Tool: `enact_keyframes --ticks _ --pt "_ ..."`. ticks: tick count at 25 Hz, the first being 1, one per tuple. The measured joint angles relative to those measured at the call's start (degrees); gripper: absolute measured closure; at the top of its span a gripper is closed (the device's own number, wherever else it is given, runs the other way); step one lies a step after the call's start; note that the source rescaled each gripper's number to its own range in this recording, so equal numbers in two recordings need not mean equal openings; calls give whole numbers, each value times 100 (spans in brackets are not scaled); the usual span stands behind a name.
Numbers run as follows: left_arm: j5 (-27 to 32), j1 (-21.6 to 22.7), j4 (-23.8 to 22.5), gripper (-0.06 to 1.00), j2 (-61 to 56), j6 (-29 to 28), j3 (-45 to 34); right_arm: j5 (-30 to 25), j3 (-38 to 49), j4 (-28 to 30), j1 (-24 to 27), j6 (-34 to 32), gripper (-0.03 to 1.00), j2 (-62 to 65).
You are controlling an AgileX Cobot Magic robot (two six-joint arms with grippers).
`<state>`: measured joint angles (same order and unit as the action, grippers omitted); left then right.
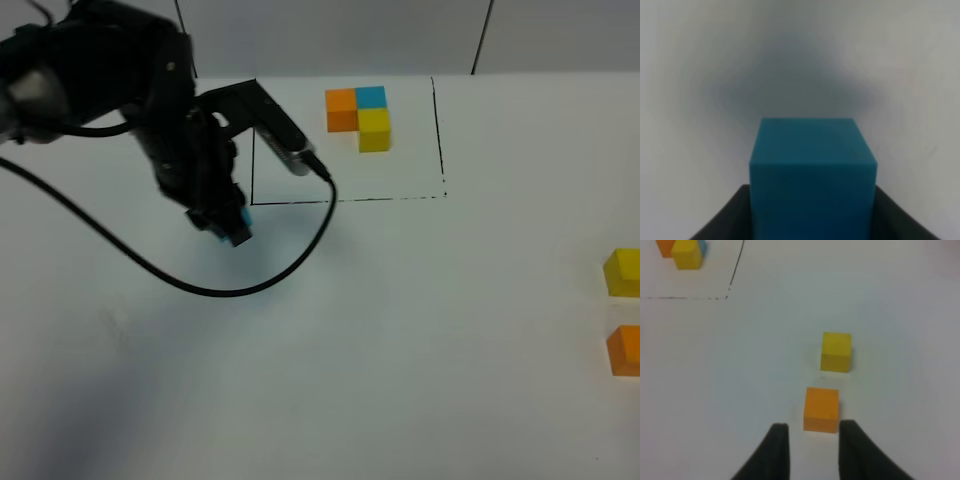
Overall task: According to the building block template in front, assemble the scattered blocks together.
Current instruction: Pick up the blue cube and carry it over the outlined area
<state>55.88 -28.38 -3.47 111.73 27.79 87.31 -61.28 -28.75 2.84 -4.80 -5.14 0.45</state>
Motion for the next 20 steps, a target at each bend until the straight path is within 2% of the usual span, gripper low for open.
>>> enact_keyframes --ticks 6,10,13,20 --pt "1144 -686 -14 94 1676 833 2605 0 0 0 0 0 97 0" --pt "1228 -925 -9 94 2654 1162 4096 0 0 0 0 0 97 0" --pt "1227 -1044 101 94 2951 1432 4486 0 0 0 0 0 97 0" --pt "1227 -1153 120 94 3105 1708 4580 0 0 0 0 0 97 0"
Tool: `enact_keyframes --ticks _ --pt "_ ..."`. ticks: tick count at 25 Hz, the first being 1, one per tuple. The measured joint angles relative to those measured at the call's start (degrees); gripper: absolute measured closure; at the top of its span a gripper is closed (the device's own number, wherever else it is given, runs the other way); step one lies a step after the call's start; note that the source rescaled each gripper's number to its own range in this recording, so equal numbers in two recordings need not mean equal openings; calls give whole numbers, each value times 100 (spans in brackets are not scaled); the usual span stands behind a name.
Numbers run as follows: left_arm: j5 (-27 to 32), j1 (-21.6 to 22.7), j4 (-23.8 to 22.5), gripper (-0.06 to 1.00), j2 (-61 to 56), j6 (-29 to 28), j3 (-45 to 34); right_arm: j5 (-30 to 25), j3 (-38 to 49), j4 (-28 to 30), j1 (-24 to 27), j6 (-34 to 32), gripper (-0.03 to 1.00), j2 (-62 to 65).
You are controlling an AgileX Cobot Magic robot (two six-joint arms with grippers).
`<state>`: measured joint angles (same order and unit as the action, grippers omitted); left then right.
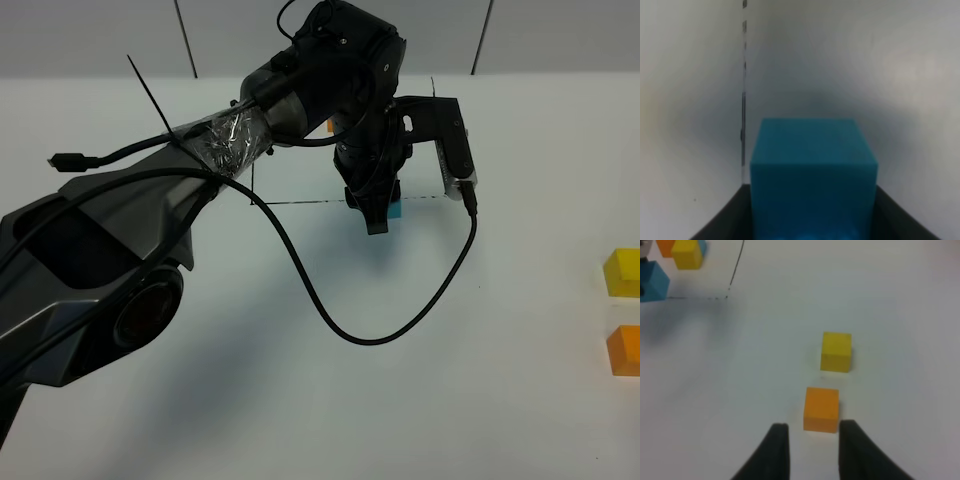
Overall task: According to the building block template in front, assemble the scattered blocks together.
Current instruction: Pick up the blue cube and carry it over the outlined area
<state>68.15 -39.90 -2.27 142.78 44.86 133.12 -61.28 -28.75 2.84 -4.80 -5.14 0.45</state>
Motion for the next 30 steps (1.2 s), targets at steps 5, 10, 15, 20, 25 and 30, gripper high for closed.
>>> enact_keyframes --ticks 5,10,15,20,25,30 --pt "0 -18 -95 94 81 64 0 0 0 0 0 0 97 0" --pt "0 -41 -138 94 109 137 0 0 0 0 0 0 97 0" --pt "0 -41 -142 94 190 169 0 0 0 0 0 0 97 0" --pt "0 -41 -155 94 319 163 0 0 0 0 0 0 97 0" --pt "-5 -41 -118 94 451 169 0 0 0 0 0 0 97 0" --pt "-5 -41 14 94 539 169 0 0 0 0 0 0 97 0"
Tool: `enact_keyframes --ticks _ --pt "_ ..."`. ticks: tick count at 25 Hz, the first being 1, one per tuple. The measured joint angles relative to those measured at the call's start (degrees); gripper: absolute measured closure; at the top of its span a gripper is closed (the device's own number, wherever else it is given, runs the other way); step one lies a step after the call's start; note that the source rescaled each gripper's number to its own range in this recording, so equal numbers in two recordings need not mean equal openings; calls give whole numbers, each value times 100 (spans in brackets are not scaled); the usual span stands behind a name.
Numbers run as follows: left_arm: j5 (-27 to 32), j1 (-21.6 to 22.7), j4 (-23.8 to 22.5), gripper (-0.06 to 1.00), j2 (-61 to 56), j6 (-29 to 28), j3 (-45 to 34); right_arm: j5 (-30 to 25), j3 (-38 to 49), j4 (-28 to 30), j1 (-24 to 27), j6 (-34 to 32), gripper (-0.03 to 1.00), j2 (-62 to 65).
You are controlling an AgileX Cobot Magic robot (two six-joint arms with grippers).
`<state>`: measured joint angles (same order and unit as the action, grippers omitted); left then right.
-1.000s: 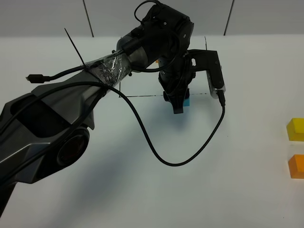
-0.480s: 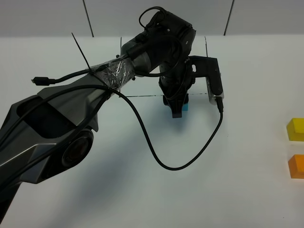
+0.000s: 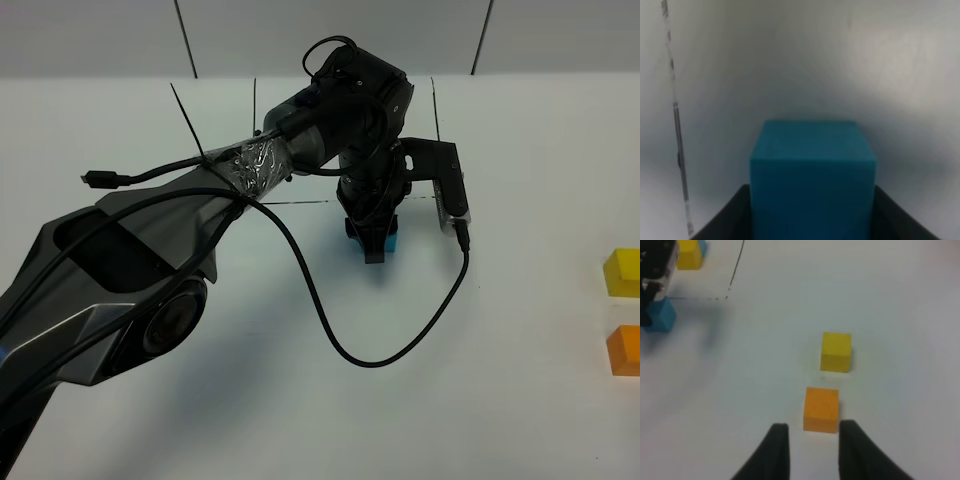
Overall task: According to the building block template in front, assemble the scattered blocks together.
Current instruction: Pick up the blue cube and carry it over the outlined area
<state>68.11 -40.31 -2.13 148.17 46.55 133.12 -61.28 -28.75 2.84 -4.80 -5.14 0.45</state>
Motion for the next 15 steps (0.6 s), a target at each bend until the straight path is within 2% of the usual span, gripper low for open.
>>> enact_keyframes --ticks 15 --pt "0 0 20 94 4 -63 0 0 0 0 0 0 97 0"
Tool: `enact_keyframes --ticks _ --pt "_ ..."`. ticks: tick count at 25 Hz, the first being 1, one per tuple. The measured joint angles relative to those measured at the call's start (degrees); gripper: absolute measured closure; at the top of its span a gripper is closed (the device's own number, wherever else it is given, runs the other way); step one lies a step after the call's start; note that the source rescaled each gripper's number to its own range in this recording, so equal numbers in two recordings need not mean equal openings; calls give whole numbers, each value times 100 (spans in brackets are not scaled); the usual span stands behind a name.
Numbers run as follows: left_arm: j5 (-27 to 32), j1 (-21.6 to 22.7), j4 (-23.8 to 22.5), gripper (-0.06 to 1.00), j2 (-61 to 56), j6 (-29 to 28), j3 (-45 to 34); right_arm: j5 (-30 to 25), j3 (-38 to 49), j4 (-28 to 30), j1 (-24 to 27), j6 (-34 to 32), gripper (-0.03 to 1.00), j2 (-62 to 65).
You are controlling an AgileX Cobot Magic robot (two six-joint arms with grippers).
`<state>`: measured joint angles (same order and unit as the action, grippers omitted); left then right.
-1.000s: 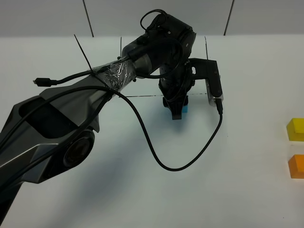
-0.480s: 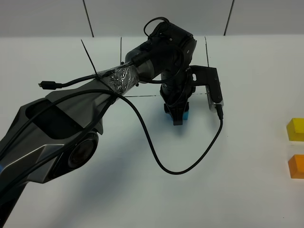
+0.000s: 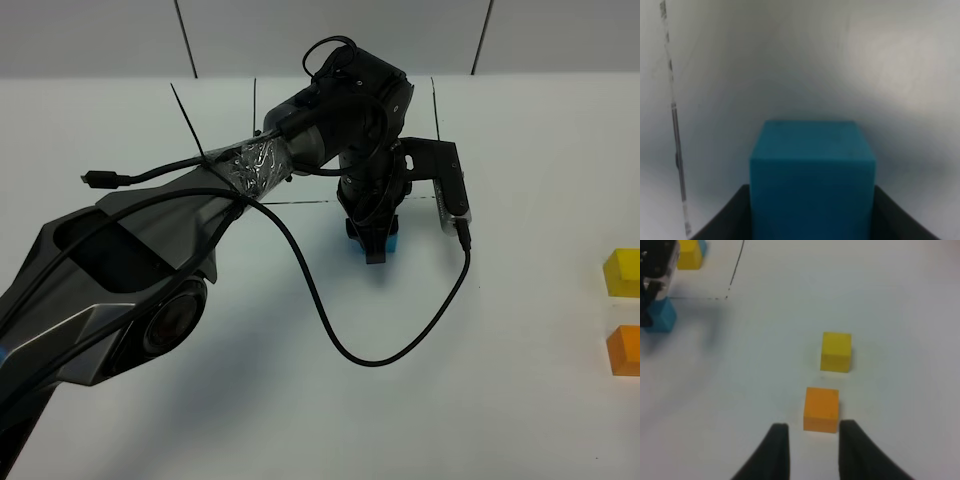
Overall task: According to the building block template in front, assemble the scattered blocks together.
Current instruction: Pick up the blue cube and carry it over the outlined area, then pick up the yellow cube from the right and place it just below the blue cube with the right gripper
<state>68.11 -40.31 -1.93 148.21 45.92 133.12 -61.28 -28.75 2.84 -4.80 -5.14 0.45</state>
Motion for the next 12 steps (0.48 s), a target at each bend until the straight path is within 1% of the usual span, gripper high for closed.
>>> enact_keyframes --ticks 2,3,4,7,9,10,11,12 --pt "0 0 0 92 0 0 0 0 0 0 0 0 97 0" --pt "0 0 41 88 7 0 0 0 0 0 0 0 97 0" --pt "0 0 71 80 46 -6 0 0 0 0 0 0 97 0" --pt "0 0 92 38 111 -24 0 0 0 0 0 0 97 0" --pt "0 0 92 12 96 -46 0 0 0 0 0 0 97 0" --pt "0 0 92 3 71 -60 0 0 0 0 0 0 97 0" --pt "0 0 92 -3 43 -70 0 0 0 0 0 0 97 0" --pt "0 0 81 -5 -10 -107 0 0 0 0 0 0 97 0"
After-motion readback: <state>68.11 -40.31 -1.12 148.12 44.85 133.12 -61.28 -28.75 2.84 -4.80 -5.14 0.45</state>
